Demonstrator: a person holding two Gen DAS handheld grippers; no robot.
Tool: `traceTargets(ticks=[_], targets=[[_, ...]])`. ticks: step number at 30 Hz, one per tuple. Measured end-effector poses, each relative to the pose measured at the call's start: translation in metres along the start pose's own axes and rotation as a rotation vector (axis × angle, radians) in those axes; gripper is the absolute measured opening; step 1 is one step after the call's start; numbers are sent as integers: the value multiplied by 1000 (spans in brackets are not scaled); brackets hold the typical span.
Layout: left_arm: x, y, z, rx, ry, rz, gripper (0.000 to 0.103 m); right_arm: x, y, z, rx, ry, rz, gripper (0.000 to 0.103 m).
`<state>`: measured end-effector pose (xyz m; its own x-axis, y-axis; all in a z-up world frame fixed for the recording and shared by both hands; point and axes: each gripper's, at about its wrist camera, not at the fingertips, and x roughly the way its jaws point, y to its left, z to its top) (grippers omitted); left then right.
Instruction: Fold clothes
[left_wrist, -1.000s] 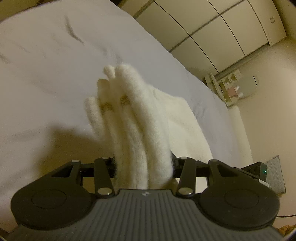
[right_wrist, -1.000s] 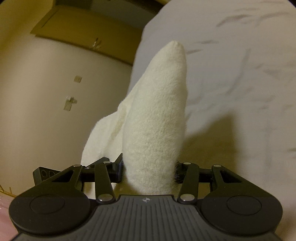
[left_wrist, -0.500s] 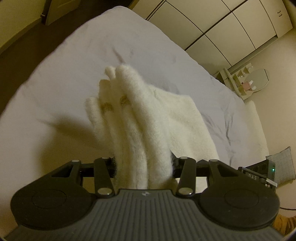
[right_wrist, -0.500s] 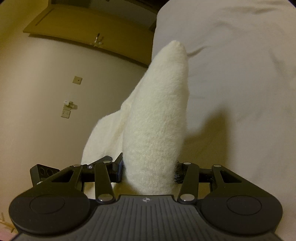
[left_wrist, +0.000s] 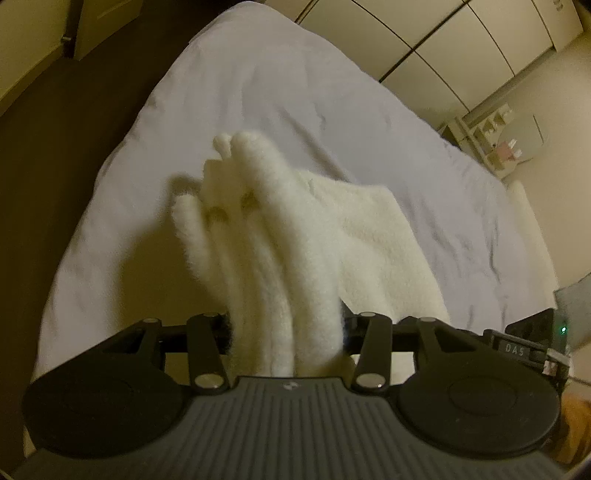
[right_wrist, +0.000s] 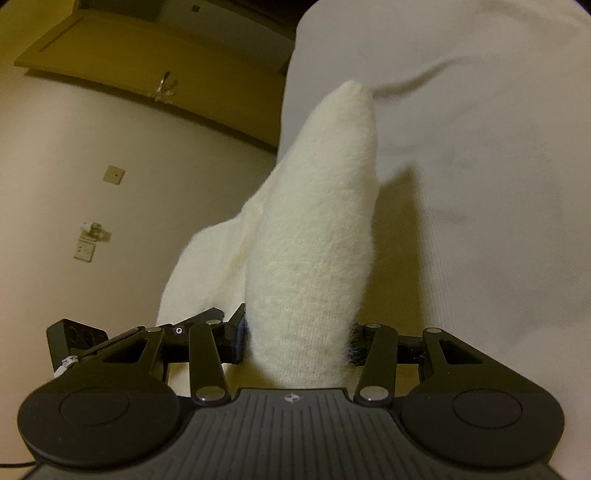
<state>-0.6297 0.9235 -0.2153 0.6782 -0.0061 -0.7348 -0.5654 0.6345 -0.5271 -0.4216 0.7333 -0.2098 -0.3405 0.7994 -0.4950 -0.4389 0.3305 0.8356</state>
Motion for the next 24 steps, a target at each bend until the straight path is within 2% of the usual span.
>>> traceTargets(ticks=[2, 3, 4, 6, 8, 10, 13, 14, 15, 16, 19, 22, 24], targets=[[14, 16, 1, 10, 14, 36, 44, 17, -12, -1, -2, 10, -38, 49], [24, 21, 1, 2, 38, 70, 45, 22, -23, -4, 2, 38, -77, 56], [34, 25, 0, -6, 63, 104, 50, 27, -31, -4, 3, 72, -126, 64], [45, 33, -4, -24, 94, 150, 55, 34, -31, -3, -20, 161, -248, 65], [29, 32, -10, -44, 52, 171, 55, 32, -25, -4, -107, 185, -283, 68], [13, 30, -15, -64, 9, 191, 55, 20, -15, -6, -209, 177, -328, 78], [-21, 18, -25, -95, -55, 301, 44, -5, -6, -7, -319, 185, -379, 78], [-32, 14, -28, -105, -76, 338, 30, -13, -4, -7, -348, 190, -385, 76], [-36, 3, -33, -67, -79, 351, 19, -18, -2, -9, -386, 196, -391, 71], [-39, -8, -39, -27, -81, 363, 5, -17, 4, -13, -438, 209, -408, 60], [-49, -41, -56, 95, -87, 399, 3, -24, 25, -34, -597, 241, -418, 44], [-41, -63, -68, 188, -67, 415, 3, -25, 37, -59, -718, 271, -397, 37], [-23, -58, -72, 186, -23, 436, 3, -15, 42, -72, -781, 297, -393, 34]])
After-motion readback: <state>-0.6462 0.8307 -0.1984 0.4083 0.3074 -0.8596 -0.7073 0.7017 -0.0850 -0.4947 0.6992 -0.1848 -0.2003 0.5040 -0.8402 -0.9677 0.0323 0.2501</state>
